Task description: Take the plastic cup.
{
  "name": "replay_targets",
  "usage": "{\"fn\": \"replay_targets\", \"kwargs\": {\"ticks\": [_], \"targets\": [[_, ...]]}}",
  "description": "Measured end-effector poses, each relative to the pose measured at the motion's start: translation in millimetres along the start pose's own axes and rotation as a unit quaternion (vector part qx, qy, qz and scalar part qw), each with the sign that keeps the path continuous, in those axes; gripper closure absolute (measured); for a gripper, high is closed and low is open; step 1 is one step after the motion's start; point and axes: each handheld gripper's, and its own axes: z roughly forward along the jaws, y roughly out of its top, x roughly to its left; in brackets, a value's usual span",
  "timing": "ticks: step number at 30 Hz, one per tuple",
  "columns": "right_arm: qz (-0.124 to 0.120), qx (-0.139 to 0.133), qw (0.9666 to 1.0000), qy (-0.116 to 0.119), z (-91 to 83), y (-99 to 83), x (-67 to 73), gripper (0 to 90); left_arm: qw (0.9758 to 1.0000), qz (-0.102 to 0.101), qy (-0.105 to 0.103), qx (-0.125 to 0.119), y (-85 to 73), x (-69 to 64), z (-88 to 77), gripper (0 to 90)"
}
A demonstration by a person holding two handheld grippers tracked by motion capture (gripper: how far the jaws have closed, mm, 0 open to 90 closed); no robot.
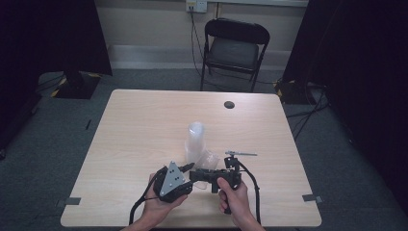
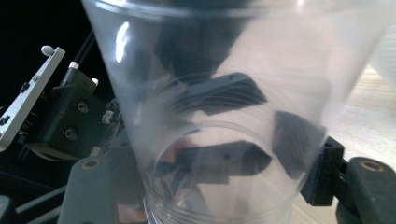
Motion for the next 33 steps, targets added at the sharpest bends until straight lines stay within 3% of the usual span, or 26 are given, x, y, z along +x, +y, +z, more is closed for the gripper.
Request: {"fn": "replay_targets", "kwargs": {"ticks": [5,11,21,27,33], "targets": [[0.003,0.004,0.9998,0.017,5.0,-2.1,1.1,29.3,1.0000,0.003,0.006,-0.004,0.9,0.1,-2.6,70.6],[-0.004,-0.007,0.9999,0.008,2.8,-1.8,-0.4,19.4,0.9999,-0.012,-0.004,-0.007,0.6,4.9,-3.9,79.3],[-0.016,-0.018,0.9997,0.002,-0.3,-1.2,-1.5,14.2,0.9996,-0.021,-0.016,-0.010,0.4,6.3,-4.3,83.9],[-0.043,-0.018,0.9988,-0.015,-3.6,-0.2,1.8,11.7,0.9992,-0.027,-0.029,-0.005,-0.8,5.3,-4.4,85.1],[-0.053,-0.026,0.9980,-0.024,-8.0,2.4,3.3,11.7,0.9990,-0.027,-0.035,-0.005,-1.3,5.1,-5.7,86.3]]}}
